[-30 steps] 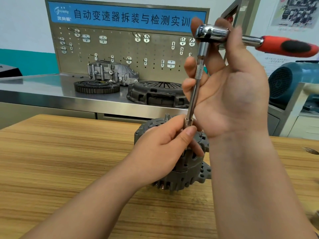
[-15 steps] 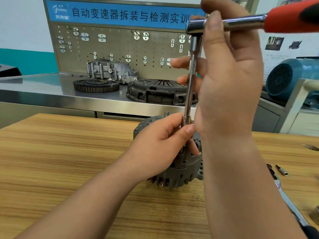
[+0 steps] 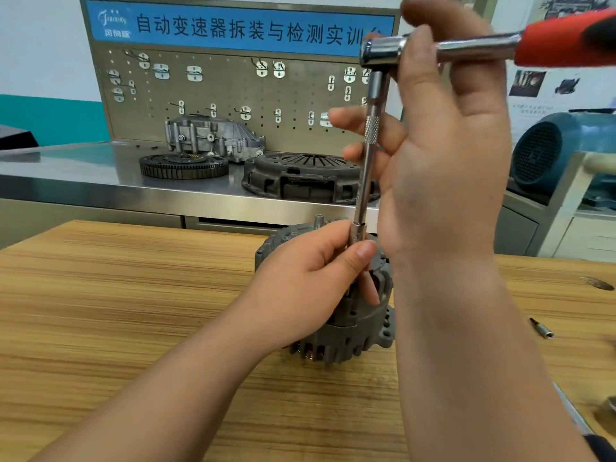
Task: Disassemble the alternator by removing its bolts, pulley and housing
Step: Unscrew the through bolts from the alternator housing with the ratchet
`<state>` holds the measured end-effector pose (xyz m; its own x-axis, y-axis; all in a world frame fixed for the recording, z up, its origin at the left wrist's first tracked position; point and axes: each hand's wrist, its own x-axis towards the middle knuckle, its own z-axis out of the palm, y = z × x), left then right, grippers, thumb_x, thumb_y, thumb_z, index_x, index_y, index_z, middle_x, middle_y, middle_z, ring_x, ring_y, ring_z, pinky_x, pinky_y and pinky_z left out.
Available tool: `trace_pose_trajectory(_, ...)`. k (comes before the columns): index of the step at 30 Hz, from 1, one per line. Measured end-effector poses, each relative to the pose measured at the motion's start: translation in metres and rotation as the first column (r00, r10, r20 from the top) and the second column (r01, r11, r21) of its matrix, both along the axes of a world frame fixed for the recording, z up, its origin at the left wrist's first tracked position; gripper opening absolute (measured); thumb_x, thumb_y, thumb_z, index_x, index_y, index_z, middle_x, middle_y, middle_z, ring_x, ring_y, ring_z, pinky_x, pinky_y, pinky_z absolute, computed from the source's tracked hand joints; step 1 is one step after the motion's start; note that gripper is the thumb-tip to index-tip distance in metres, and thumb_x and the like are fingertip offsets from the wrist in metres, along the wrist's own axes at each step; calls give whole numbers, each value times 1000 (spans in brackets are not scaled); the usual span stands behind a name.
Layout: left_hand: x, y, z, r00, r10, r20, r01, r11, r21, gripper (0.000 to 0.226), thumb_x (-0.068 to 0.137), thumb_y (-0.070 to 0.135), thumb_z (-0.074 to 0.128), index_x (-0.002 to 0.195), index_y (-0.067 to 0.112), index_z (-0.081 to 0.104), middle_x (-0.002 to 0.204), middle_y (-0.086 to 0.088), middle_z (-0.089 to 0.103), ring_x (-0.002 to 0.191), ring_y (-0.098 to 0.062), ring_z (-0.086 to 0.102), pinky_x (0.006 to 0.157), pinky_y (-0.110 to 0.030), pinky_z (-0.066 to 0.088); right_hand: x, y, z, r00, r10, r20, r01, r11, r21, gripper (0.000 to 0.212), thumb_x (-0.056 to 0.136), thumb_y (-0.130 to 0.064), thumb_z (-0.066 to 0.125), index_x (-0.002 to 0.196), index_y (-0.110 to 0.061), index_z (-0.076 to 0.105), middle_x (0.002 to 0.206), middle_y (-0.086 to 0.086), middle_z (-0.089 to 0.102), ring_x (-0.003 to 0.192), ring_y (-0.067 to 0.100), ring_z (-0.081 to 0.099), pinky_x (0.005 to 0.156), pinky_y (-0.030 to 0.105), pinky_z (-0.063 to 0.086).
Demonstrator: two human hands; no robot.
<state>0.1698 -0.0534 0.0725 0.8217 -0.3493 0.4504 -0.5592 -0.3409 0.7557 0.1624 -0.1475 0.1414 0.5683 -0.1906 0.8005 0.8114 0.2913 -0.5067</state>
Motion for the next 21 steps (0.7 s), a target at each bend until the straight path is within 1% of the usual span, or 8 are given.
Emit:
trace_pose_trajectory(2, 0, 0, 1, 1000, -12, -12, 12, 1000, -8, 44, 86, 46, 39, 107, 17, 63, 92, 14, 73, 93, -23, 65, 88, -52, 50, 1, 2, -1, 991, -110, 71, 115, 991, -71, 11, 102, -11, 44, 108, -14, 53, 103, 2, 58, 62, 19, 66, 51, 24, 46)
trace_pose_trajectory(4, 0, 0, 0, 1000, -25, -11, 24, 1000, -13, 45, 86, 46, 39, 107, 15, 64, 92, 14, 73, 94, -20, 65, 89, -51, 50, 2, 2, -2, 992, -110, 56, 114, 991, -72, 13, 102, -12, 44, 111, -13, 52, 102, 1, 59, 61, 18, 66, 51, 24, 46)
trace_pose_trajectory(7, 1, 3, -2, 999, -31, -12, 30, 999, -41, 38, 86, 46, 40, 98, 20, 65, 76, 21, 69, 78, -8, 61, 84, -48, 51, 1, 1, 0, 993, 87, -81, -83, 995, 49, 19, 104, -18, 39, 119, -11, 49, 110, 10, 61, 57, 17, 64, 49, 24, 46)
trace_pose_trajectory(10, 0, 3, -1, 999, -46, -26, 44, 998, -48, 27, 87, 47, 40, 88, 32, 62, 75, 22, 68, 77, -7, 60, 82, -47, 52, 2, -4, 3, 908, 373, -189, -331, 918, 219, 23, 105, -27, 35, 120, -17, 49, 103, 5, 67, 53, 12, 60, 49, 23, 43)
trace_pose_trajectory(13, -1, 2, 0, 999, -50, -7, 50, 998, -35, 24, 87, 44, 40, 82, 31, 59, 69, 22, 65, 70, -7, 56, 76, -45, 51, 2, -7, 4, 860, 475, -186, -420, 866, 271, 17, 104, -29, 38, 113, -24, 52, 96, 3, 68, 52, 11, 59, 49, 21, 41)
trace_pose_trajectory(17, 0, 2, 1, 999, -28, -19, 28, 1000, -14, 31, 98, 38, 43, 98, 13, 62, 76, 20, 69, 83, -30, 61, 79, -53, 51, 1, 0, 0, 959, 263, -103, -245, 956, 160, 16, 104, -19, 40, 117, -20, 49, 117, 20, 59, 56, 14, 62, 49, 23, 43)
trace_pose_trajectory(19, 1, 2, 1, 999, -20, -40, 19, 1000, -16, 27, 100, 33, 44, 101, 13, 63, 82, 18, 72, 87, -34, 63, 78, -54, 52, 1, 3, -2, 999, 52, -14, -51, 996, 69, 16, 103, -13, 43, 117, -13, 50, 109, 13, 60, 60, 19, 64, 49, 23, 45)
trace_pose_trajectory(21, 1, 1, 0, 998, -26, -60, 24, 999, -31, 27, 100, 31, 45, 108, 13, 63, 93, 11, 74, 94, -38, 64, 83, -57, 52, 3, 4, -3, 978, -177, 111, 180, 984, -19, 12, 101, -8, 44, 112, -9, 51, 104, 12, 60, 67, 26, 65, 54, 22, 48)
